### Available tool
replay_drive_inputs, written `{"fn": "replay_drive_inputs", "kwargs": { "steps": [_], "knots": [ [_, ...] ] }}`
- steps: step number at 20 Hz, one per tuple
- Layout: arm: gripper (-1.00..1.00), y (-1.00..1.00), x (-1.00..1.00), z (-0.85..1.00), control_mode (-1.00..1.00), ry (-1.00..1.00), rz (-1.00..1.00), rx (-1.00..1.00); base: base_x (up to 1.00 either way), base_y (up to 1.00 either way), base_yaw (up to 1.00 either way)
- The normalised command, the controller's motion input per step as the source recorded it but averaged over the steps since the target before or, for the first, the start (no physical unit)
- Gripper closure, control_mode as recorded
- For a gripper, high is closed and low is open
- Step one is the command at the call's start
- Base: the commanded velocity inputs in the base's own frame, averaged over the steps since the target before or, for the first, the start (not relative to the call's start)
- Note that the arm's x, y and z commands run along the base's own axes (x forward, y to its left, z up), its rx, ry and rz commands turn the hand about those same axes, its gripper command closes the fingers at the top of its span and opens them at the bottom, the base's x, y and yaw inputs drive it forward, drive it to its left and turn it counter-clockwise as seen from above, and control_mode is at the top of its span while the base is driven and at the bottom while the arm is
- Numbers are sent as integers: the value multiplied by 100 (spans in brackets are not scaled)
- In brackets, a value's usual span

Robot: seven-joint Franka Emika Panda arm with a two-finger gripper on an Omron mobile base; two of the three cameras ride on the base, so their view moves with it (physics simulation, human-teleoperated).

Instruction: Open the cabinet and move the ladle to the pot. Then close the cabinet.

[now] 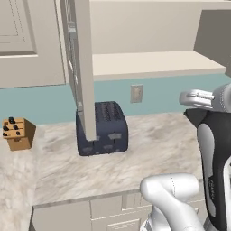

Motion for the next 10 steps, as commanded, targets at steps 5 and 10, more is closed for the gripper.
{"fn": "replay_drive_inputs", "kwargs": {
  "steps": [5,10],
  "knots": [
    [-100,-1,-3,10,-100,-1,0,2,1,0,0],
    [-100,-4,-10,32,-100,-5,0,1,0,0,0]
  ]
}}
